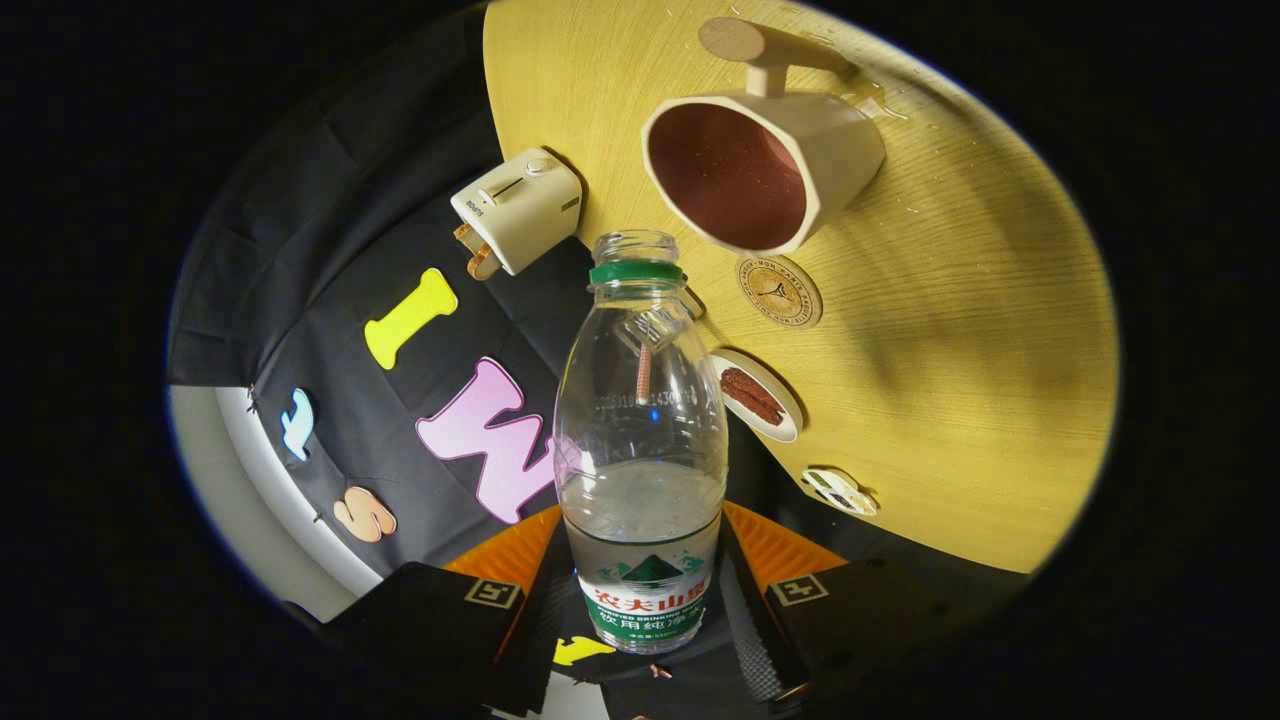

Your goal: Take the bottle from table, then pour the juice into the cup, finally place the bottle on the coaster

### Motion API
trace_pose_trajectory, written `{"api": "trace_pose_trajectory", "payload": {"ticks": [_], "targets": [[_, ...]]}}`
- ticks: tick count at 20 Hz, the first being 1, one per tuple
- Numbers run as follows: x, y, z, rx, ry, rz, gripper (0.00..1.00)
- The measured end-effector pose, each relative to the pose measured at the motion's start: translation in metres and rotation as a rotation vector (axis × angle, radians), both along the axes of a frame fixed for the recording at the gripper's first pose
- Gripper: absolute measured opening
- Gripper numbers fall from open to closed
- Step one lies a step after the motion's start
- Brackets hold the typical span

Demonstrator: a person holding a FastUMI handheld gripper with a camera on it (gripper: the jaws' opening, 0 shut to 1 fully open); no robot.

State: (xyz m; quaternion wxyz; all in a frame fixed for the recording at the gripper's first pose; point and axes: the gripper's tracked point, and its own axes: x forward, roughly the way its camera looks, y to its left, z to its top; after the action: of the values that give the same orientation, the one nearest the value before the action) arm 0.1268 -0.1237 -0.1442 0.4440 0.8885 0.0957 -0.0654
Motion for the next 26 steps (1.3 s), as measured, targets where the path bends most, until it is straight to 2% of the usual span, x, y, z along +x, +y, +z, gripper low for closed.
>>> {"api": "trace_pose_trajectory", "payload": {"ticks": [6,9,13,16,23,26], "targets": [[-0.001,0.003,-0.009,-0.093,-0.005,-0.026,0.75],[-0.001,0.010,-0.012,-0.182,-0.013,-0.034,0.75],[-0.007,0.011,-0.019,-0.415,-0.010,-0.034,0.75],[-0.008,0.013,-0.030,-0.577,0.012,-0.004,0.75],[-0.007,-0.005,-0.043,-1.111,0.121,0.016,0.75],[-0.007,-0.009,-0.033,-1.310,0.152,0.008,0.75]]}}
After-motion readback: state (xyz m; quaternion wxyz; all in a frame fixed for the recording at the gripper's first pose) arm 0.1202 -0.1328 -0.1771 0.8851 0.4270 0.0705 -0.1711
